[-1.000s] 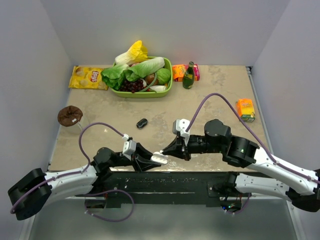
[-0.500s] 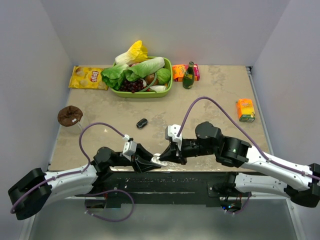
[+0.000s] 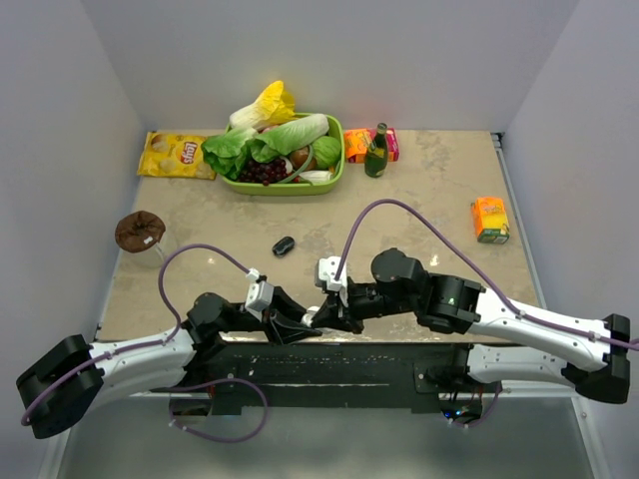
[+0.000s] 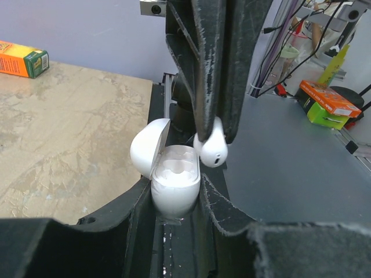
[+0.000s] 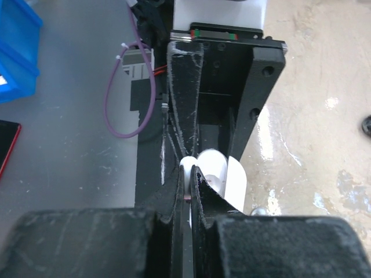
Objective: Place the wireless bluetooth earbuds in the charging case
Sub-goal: Place the earbud in the charging case.
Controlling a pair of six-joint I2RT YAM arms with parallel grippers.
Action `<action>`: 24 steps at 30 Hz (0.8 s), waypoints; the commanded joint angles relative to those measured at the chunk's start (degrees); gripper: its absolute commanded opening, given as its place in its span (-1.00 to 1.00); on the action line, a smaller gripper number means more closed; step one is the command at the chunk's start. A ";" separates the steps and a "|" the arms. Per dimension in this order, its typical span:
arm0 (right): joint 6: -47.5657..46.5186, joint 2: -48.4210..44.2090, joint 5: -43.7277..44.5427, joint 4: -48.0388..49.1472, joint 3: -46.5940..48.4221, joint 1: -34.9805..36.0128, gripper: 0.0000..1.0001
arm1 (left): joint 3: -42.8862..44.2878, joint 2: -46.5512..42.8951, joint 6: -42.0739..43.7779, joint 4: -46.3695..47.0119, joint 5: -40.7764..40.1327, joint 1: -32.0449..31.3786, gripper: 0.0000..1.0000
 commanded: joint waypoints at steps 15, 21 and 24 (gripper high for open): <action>-0.23 1.78 5.55 0.77 -0.19 0.40 -1.00 | 1.86 -0.84 1.00 3.56 0.56 -0.49 -1.00; -0.23 1.87 6.77 0.59 -0.28 0.40 -0.96 | 1.86 -1.11 1.09 3.47 0.30 -0.49 -1.00; 2.31 1.17 7.83 1.56 -0.36 0.49 -0.57 | 1.68 -1.11 1.18 3.29 0.04 -0.49 -1.00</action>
